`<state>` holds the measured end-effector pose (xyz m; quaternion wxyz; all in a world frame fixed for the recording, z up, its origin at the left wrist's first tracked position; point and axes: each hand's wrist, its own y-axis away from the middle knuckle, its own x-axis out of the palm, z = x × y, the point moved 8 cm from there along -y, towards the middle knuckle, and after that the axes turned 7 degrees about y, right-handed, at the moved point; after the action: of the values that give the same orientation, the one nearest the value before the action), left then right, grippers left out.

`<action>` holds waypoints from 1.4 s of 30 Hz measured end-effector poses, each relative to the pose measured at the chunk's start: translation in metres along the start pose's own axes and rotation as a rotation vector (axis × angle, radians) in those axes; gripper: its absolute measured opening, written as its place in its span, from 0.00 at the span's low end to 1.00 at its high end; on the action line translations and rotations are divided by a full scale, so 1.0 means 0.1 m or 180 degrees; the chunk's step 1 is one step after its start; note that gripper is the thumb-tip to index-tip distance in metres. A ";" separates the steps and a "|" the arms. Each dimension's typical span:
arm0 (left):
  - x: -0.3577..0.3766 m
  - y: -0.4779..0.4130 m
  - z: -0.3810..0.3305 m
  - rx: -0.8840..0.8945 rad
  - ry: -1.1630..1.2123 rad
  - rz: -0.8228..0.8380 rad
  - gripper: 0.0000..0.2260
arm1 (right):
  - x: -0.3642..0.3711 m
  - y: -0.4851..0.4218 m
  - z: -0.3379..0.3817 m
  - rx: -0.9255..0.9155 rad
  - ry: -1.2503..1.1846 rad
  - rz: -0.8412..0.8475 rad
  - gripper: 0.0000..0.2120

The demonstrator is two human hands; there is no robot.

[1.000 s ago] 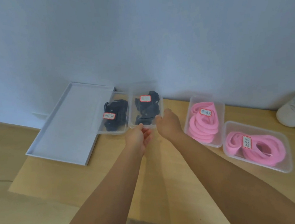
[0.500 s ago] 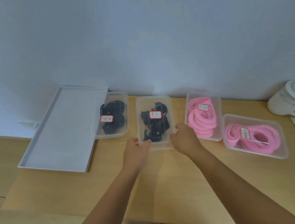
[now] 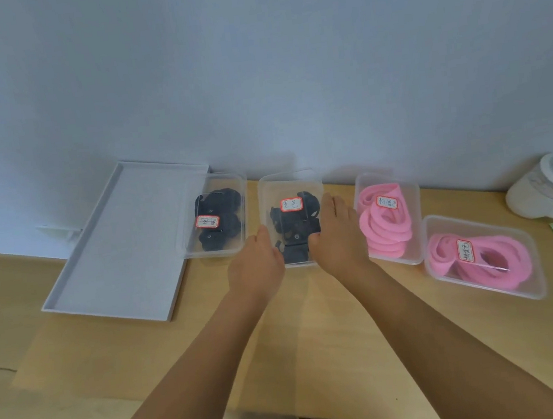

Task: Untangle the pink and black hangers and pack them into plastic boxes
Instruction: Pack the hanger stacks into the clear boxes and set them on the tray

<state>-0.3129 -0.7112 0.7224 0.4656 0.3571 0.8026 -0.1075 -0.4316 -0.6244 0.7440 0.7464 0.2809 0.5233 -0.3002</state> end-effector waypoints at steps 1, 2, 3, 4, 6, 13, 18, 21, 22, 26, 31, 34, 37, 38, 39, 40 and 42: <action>0.00 -0.01 -0.01 0.0010 -0.0067 0.0014 0.14 | 0.01 -0.02 0.05 -0.0189 0.0007 0.0054 0.34; 0.00 -0.01 -0.02 0.0023 -0.0114 0.0009 0.13 | 0.04 -0.05 0.09 -0.0387 0.0045 0.0158 0.37; -0.01 -0.02 -0.04 0.0038 -0.0144 -0.0004 0.13 | 0.06 -0.07 0.13 -0.0541 0.0079 0.0289 0.37; -0.01 -0.03 -0.06 0.0070 -0.0144 -0.0014 0.14 | 0.10 -0.09 0.14 -0.0639 0.0099 0.0410 0.37; 0.00 -0.06 -0.11 0.0188 -0.0095 -0.0020 0.16 | 0.15 -0.12 0.15 -0.0730 0.0105 0.0603 0.35; 0.23 -0.13 -0.16 0.0168 0.0057 0.0330 0.29 | 0.26 -0.09 0.06 -0.0782 0.0198 0.0486 0.38; 0.30 -0.10 -0.14 0.0143 0.0326 0.0192 0.29 | 0.38 -0.11 0.02 -0.0771 0.0434 0.0497 0.39; 0.22 -0.10 -0.14 0.0115 0.0624 0.0058 0.27 | 0.39 -0.17 0.02 -0.0819 -0.0068 0.0464 0.37; 0.18 -0.12 -0.14 0.0181 0.0723 -0.0058 0.25 | 0.34 -0.20 0.01 -0.0756 -0.0461 0.0317 0.34; 0.01 -0.10 -0.24 0.0490 0.1426 -0.0365 0.18 | 0.10 -0.28 -0.15 -0.0091 -0.1521 -0.0316 0.21; -0.07 -0.22 -0.14 -0.0051 0.2262 -0.0315 0.16 | -0.06 -0.36 -0.56 0.1009 -0.2806 -0.0786 0.25; -0.10 -0.39 -0.17 0.0092 0.1597 -0.0128 0.17 | -0.13 -0.40 -0.85 0.1393 -0.3010 -0.0844 0.21; -0.01 -0.54 -0.33 0.0397 0.0757 0.0260 0.19 | -0.09 -0.41 -1.05 0.1653 -0.2989 -0.0827 0.18; 0.04 -0.59 -0.39 0.0453 0.0558 0.0377 0.19 | -0.08 -0.41 -1.09 0.1691 -0.2925 -0.0845 0.17; 0.10 -0.64 -0.41 0.0441 0.0406 0.0472 0.19 | -0.09 -0.39 -1.10 0.1708 -0.2833 -0.0889 0.16; 0.15 -0.68 -0.43 0.0407 0.0313 0.0545 0.18 | -0.10 -0.37 -1.10 0.1695 -0.2761 -0.0938 0.16; 0.23 -0.73 -0.44 0.0361 0.0260 0.0576 0.16 | -0.12 -0.36 -1.07 0.1606 -0.2715 -0.0960 0.17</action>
<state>-0.3993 -0.7308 0.7159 0.4194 0.4580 0.7780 -0.0957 -0.5269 -0.5674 0.7197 0.7508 0.2262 0.1186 -0.6091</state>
